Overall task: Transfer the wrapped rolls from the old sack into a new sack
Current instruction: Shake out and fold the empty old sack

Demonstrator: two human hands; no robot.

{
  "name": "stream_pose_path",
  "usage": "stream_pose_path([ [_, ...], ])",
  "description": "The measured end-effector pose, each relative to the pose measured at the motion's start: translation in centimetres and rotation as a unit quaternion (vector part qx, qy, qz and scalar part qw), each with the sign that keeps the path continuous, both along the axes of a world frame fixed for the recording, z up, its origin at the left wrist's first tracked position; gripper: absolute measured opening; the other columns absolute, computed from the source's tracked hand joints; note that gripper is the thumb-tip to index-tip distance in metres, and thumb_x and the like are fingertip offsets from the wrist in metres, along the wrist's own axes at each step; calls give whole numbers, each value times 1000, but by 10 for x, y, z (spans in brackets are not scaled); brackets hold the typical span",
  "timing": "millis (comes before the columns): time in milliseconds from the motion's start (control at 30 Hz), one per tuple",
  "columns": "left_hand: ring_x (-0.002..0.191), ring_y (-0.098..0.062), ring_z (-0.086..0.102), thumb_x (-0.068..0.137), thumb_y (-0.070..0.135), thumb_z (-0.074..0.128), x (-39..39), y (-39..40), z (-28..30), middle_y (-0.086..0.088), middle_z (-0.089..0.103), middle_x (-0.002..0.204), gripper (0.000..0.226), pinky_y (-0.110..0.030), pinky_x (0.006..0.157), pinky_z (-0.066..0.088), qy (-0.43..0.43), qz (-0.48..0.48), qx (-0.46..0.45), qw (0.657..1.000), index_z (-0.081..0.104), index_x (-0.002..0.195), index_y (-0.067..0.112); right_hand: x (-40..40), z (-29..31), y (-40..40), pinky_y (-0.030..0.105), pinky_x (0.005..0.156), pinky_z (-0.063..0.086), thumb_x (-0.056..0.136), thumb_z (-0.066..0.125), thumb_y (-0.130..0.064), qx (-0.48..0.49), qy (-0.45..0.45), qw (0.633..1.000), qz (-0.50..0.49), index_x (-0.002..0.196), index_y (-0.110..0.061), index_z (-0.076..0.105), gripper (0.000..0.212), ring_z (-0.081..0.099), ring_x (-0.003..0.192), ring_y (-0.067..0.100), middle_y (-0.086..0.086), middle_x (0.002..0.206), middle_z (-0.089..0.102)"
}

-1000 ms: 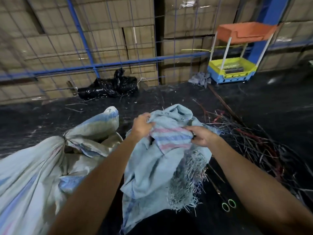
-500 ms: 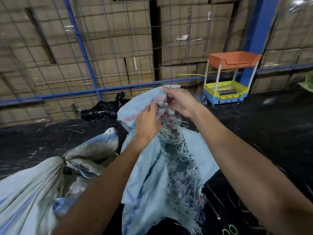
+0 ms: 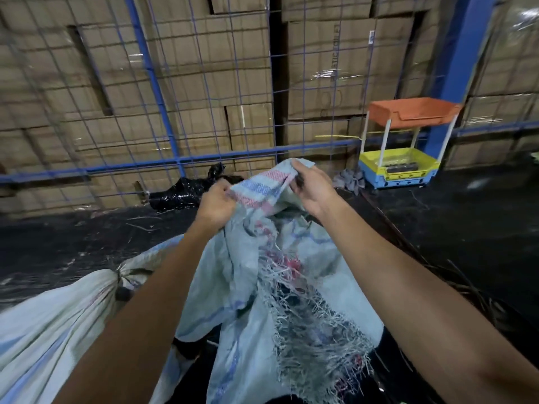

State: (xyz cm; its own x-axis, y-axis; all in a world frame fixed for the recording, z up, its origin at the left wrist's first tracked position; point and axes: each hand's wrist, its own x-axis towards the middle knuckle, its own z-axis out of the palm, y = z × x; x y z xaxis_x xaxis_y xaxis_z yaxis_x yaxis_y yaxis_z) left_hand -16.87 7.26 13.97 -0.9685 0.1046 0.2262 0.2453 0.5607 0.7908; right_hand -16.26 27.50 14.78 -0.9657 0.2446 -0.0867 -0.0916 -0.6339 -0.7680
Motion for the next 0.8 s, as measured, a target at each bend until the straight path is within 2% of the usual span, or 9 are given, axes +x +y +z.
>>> stream_pose_path([
  [100,103,-19,50,92,39,57,15,17,-10,-4,50,118,47,-40,88,42,230,32,-92,968,42,129,14,-5,10,-21,17,64,58,96,61,-4,29,19,999,37,101,-7,62,6,67,71,10,9,92,67],
  [200,104,-31,57,87,47,62,15,23,-10,-10,55,117,61,-45,87,47,254,42,-234,938,36,133,14,0,28,-35,26,86,58,99,52,-1,52,87,987,127,120,4,59,23,70,93,20,19,111,68],
  [333,80,-27,64,96,11,49,-7,0,25,-9,68,93,21,-33,63,47,51,33,54,997,56,115,14,10,20,-43,36,99,53,101,51,-9,188,93,972,101,119,-12,65,24,67,107,24,7,115,71],
  [400,77,-29,69,94,7,47,-14,-10,50,-12,73,85,21,-38,67,56,-133,20,279,951,64,107,7,17,0,-50,31,93,54,97,58,-12,324,19,946,24,108,-20,67,16,66,103,21,0,108,69],
  [467,81,-34,73,91,9,47,-15,-19,68,-20,74,93,29,-48,74,60,-232,-29,395,889,65,112,0,21,-21,-63,19,80,50,93,67,-23,375,-41,924,63,123,-20,57,31,64,97,12,-2,115,63],
  [533,79,-32,74,97,23,46,-17,-27,77,-18,75,97,33,-41,70,59,-272,-81,419,863,68,111,2,22,-37,-84,20,87,46,90,70,-35,415,-83,893,153,144,-23,38,64,59,107,12,-3,131,54],
  [633,85,-30,74,97,45,50,-35,-51,76,-15,75,101,43,-38,71,59,-266,-79,421,864,72,108,9,8,-53,-102,24,70,52,94,64,-34,505,-89,844,157,132,-14,58,43,61,82,13,9,110,68],
  [700,87,-30,70,95,47,55,-64,-92,72,-12,74,96,41,-32,58,57,-209,3,443,872,70,103,10,-1,-52,-93,23,54,47,97,59,-38,502,-97,856,72,116,-14,69,32,60,63,9,6,81,69],
  [800,100,-28,62,101,41,42,-92,-168,47,-9,65,105,34,-35,63,50,-213,115,414,878,61,102,14,-3,-42,-62,38,78,49,96,57,-47,531,-104,836,-89,107,-24,69,28,63,89,20,2,92,67],
])
